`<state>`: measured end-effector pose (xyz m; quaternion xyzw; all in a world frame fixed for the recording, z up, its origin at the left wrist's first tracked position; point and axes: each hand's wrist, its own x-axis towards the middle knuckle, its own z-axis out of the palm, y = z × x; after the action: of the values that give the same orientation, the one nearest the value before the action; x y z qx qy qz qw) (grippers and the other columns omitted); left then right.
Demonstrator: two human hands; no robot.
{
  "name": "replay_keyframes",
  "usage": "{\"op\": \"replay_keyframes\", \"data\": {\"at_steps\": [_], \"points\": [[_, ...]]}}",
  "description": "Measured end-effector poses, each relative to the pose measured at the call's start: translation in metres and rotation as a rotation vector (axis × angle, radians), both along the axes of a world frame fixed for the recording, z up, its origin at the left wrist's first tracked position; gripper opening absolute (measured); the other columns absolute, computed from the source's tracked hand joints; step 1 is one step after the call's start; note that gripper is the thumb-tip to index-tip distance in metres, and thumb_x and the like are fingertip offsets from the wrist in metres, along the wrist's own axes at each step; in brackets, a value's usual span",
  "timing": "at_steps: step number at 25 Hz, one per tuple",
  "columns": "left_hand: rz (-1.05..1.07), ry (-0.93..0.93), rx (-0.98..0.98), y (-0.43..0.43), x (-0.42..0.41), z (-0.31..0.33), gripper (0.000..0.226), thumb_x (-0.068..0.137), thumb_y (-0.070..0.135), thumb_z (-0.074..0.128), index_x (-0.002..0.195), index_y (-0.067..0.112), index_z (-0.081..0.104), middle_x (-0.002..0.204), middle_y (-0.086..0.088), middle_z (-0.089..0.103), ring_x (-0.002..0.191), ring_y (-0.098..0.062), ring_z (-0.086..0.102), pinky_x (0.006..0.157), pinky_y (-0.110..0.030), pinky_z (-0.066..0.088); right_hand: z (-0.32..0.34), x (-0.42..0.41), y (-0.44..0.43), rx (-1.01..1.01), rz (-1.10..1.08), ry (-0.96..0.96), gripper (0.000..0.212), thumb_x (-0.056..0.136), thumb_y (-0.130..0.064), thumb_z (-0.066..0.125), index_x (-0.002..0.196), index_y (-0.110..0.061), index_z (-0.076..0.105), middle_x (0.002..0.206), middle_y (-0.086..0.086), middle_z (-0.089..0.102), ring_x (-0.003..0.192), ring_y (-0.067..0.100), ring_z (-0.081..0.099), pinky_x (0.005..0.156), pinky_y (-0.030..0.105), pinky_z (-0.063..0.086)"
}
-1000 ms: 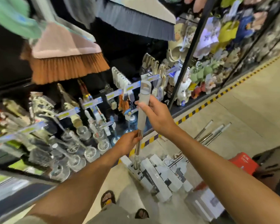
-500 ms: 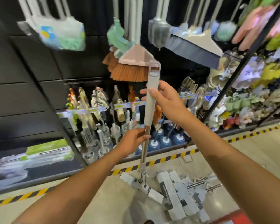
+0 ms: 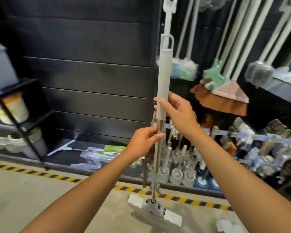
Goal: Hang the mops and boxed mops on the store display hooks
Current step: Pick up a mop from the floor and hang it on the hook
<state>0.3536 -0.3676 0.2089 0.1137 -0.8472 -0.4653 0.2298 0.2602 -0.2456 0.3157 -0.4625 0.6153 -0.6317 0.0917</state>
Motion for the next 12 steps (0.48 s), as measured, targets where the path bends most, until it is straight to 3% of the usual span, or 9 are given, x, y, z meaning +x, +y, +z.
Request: {"op": "replay_keyframes", "data": {"at_steps": [3, 5, 8, 10, 12], "points": [[0.095, 0.039, -0.059, -0.044, 0.042, 0.032, 0.022, 0.099, 0.037, 0.067, 0.088, 0.020, 0.074, 0.067, 0.011, 0.065, 0.062, -0.001, 0.053, 0.064, -0.030, 0.043, 0.034, 0.033, -0.049, -0.053, 0.077, 0.002, 0.016, 0.100, -0.024, 0.063, 0.113, -0.032, 0.069, 0.114, 0.013, 0.075, 0.096, 0.025, 0.076, 0.089, 0.050, 0.062], [0.164, 0.064, -0.083, -0.073, 0.064, 0.054, 0.022, 0.099, 0.034, 0.068, 0.085, 0.019, 0.074, 0.063, 0.014, 0.064, 0.061, 0.004, 0.053, 0.064, -0.024, 0.043, 0.053, 0.048, -0.084, -0.085, 0.112, 0.018, 0.014, 0.101, -0.026, 0.063, 0.113, -0.032, 0.069, 0.115, 0.013, 0.075, 0.099, 0.029, 0.076, 0.089, 0.054, 0.062], [0.253, 0.105, -0.118, -0.119, 0.091, 0.087, 0.018, 0.099, 0.034, 0.068, 0.087, 0.024, 0.078, 0.079, 0.012, 0.077, 0.075, 0.005, 0.067, 0.076, -0.021, 0.051, 0.081, 0.065, -0.141, -0.114, 0.161, 0.063, 0.025, 0.103, -0.027, 0.062, 0.128, -0.023, 0.064, 0.122, 0.006, 0.073, 0.101, 0.022, 0.076, 0.087, 0.040, 0.064], [0.310, 0.117, -0.155, -0.153, 0.103, 0.104, 0.022, 0.099, 0.035, 0.066, 0.088, 0.023, 0.080, 0.084, 0.009, 0.079, 0.078, 0.003, 0.069, 0.076, -0.020, 0.051, 0.099, 0.072, -0.179, -0.119, 0.174, 0.119, 0.039, 0.102, -0.030, 0.063, 0.139, -0.017, 0.058, 0.128, 0.001, 0.071, 0.103, 0.014, 0.075, 0.086, 0.030, 0.063], [0.350, 0.150, -0.142, -0.186, 0.109, 0.119, 0.024, 0.100, 0.035, 0.065, 0.091, 0.021, 0.081, 0.086, 0.008, 0.080, 0.076, 0.003, 0.069, 0.074, -0.018, 0.050, 0.115, 0.075, -0.219, -0.155, 0.210, 0.134, 0.042, 0.101, -0.030, 0.064, 0.140, -0.016, 0.056, 0.128, 0.000, 0.070, 0.102, 0.013, 0.075, 0.086, 0.029, 0.063]]}}
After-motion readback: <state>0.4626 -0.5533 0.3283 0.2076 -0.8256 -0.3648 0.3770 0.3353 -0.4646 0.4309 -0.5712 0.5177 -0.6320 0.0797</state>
